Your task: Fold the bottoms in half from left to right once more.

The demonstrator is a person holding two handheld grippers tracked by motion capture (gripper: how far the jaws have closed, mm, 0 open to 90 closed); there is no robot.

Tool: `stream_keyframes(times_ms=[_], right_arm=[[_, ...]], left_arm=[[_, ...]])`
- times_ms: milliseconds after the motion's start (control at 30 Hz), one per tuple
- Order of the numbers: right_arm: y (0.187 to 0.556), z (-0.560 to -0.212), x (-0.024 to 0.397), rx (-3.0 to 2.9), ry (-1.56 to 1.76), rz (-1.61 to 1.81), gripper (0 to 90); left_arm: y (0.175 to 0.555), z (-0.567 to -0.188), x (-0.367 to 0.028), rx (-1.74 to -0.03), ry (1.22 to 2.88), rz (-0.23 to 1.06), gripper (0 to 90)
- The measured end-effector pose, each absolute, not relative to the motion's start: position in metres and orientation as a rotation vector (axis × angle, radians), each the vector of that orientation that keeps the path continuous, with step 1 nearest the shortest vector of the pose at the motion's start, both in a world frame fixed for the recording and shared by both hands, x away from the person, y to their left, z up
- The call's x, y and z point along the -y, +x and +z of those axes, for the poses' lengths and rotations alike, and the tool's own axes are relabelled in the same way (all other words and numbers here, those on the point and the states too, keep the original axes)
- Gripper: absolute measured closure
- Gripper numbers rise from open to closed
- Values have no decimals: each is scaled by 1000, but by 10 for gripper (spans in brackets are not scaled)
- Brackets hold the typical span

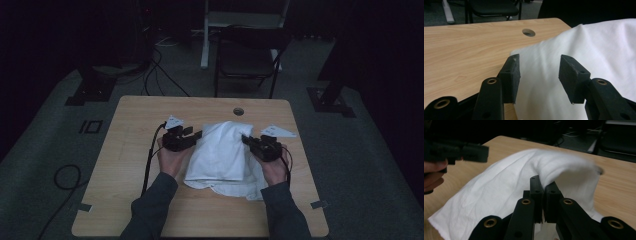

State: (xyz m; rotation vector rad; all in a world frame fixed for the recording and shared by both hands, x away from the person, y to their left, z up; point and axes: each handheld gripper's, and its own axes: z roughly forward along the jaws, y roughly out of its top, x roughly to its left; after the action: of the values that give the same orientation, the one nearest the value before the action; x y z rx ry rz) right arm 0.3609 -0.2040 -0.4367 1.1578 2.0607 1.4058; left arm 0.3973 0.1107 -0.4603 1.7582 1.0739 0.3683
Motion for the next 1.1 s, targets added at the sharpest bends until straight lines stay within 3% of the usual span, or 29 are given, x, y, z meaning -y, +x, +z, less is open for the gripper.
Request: stream_keyframes(times_ms=[300,600,867,1100], right_arm=[[371,-484,243,-2076,1450,1162,869],[386,-533,242,-2165,1625,876,867],[389,-537,226,-2190,1563,898,870],[397,-539,199,-2245,1511,966,869]], left_arm=[[396,-480,-71,-1005,1872,332,511],[393,-494,-52,-979,1937,305,511],[389,-493,-70,-1005,1917,324,512],[384,-489,-115,-1085,1810,358,513]])
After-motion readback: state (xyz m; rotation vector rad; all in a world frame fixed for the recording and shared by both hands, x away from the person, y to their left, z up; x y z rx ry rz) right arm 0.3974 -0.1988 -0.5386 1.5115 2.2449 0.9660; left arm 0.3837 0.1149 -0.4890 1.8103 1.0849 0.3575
